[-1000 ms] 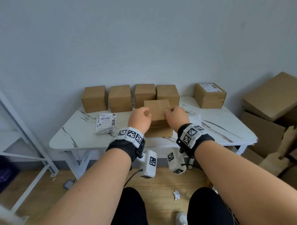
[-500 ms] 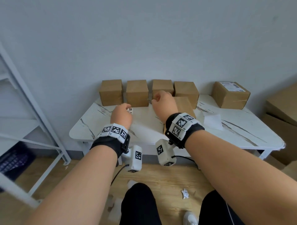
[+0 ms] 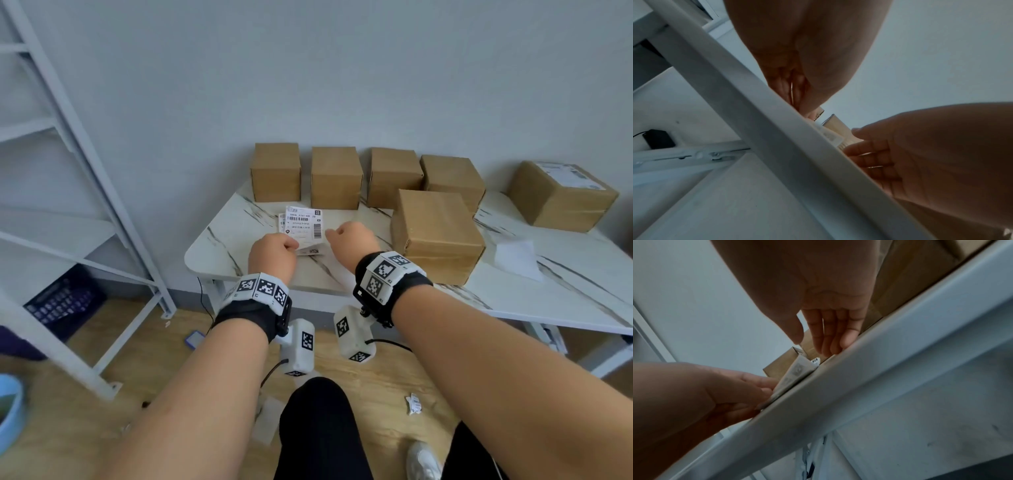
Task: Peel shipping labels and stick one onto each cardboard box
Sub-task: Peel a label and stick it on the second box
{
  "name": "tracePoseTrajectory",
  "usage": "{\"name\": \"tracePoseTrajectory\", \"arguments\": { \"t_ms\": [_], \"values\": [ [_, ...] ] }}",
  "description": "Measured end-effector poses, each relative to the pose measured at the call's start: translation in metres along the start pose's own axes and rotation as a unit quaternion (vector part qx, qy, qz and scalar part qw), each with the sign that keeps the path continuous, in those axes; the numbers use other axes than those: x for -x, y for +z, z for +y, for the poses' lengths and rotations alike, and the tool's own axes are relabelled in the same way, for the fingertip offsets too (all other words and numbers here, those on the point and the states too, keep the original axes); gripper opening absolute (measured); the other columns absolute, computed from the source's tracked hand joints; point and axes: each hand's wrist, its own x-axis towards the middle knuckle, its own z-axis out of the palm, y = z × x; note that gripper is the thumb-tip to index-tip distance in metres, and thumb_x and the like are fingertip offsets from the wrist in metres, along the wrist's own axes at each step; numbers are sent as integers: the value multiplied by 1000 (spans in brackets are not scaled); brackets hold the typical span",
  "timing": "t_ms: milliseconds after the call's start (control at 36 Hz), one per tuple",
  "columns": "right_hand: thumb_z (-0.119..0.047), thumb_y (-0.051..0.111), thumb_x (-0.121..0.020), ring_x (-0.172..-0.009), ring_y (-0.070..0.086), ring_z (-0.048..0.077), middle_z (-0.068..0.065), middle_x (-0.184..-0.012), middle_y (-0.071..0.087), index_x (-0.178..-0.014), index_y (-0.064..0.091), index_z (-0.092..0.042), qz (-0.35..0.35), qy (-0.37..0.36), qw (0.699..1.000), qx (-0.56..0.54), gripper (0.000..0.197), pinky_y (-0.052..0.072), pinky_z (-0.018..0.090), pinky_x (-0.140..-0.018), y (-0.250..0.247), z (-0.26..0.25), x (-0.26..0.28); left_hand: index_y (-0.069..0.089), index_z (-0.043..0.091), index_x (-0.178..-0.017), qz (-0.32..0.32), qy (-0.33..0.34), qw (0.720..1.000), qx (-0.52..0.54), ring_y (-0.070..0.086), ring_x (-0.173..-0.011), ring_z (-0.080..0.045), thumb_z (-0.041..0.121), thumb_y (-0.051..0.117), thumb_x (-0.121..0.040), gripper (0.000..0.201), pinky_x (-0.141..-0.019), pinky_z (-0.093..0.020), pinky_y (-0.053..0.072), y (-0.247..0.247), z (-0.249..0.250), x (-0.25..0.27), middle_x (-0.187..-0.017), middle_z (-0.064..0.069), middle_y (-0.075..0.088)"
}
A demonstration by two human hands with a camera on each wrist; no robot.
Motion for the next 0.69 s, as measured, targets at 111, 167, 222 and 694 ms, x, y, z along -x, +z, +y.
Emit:
{"name": "tracePoseTrajectory", "arguments": {
  "t_ms": [111, 167, 222, 694],
  "values": [
    [-34, 43, -99, -69, 53, 24, 6, -74, 55, -82, 56, -7, -12, 7, 1000, 8, 34, 35, 25, -50, 9, 0, -5, 75, 15, -99, 13, -14, 999, 38, 64, -104, -20, 4, 55, -88, 26, -84, -18, 43, 2, -6, 0, -110, -3, 71],
    [-37, 44, -98, -69, 53, 24, 4, -69, 52, -78, 53, -8, -13, 8, 1000, 15, 36, 35, 26, -50, 11, -1, -6, 76, 16, -98, 11, -18, 998, 53, 65, -103, -19, 3, 55, -87, 27, -84, -18, 44, 1, -7, 0, -108, -2, 72],
    [-40, 46, -97, -65, 52, 22, 3, -68, 52, -77, 53, -9, -13, 12, 1000, 18, 38, 34, 26, -48, 12, -1, -6, 76, 16, -97, 9, -19, 998, 57, 65, -101, -18, 2, 55, -86, 28, -85, -18, 44, 0, -6, 0, -106, -1, 73],
    [-12, 53, -93, -83, 61, 26, 12, -91, 66, -91, 62, -5, -11, 27, 999, -38, 12, 52, 34, -73, 11, -2, -8, 73, 17, -105, -3, -28, 998, 59, 63, -105, -21, 5, 55, -87, 29, -84, -20, 46, -5, -1, -2, -115, -4, 69]
  ]
}}
